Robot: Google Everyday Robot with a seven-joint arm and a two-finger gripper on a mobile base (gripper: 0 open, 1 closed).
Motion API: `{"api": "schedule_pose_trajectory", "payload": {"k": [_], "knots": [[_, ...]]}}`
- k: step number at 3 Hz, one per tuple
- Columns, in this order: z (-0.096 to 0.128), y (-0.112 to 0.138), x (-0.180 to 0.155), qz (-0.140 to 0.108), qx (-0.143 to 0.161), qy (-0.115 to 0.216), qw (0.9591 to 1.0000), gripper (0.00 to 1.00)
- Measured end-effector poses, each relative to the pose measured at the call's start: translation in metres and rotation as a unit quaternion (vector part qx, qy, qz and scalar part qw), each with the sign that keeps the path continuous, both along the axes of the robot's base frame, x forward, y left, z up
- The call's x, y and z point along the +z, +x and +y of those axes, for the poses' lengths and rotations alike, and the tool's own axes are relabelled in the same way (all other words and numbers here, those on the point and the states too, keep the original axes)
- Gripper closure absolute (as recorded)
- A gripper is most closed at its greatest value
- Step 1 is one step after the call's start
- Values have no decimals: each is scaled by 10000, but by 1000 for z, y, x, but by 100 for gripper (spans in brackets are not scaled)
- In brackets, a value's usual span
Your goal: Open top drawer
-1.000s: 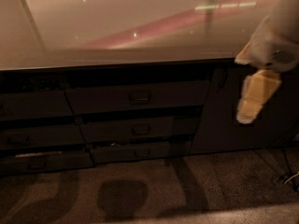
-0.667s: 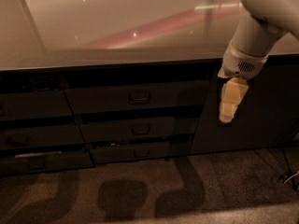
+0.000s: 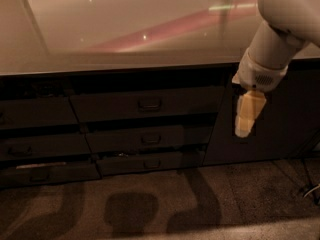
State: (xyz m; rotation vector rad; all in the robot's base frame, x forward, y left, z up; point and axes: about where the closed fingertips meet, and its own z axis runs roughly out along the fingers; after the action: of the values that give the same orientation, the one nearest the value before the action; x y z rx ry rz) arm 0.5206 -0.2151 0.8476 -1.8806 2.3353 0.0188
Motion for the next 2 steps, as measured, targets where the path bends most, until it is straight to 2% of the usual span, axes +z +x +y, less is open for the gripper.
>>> {"api": "schedule_pose_trajectory", "payload": {"k": [1,2], "knots": [[0,-26,-1,-702,566,-251,9956,0],[4,-33,-7,-1105,775,-381,9901,0]]}}
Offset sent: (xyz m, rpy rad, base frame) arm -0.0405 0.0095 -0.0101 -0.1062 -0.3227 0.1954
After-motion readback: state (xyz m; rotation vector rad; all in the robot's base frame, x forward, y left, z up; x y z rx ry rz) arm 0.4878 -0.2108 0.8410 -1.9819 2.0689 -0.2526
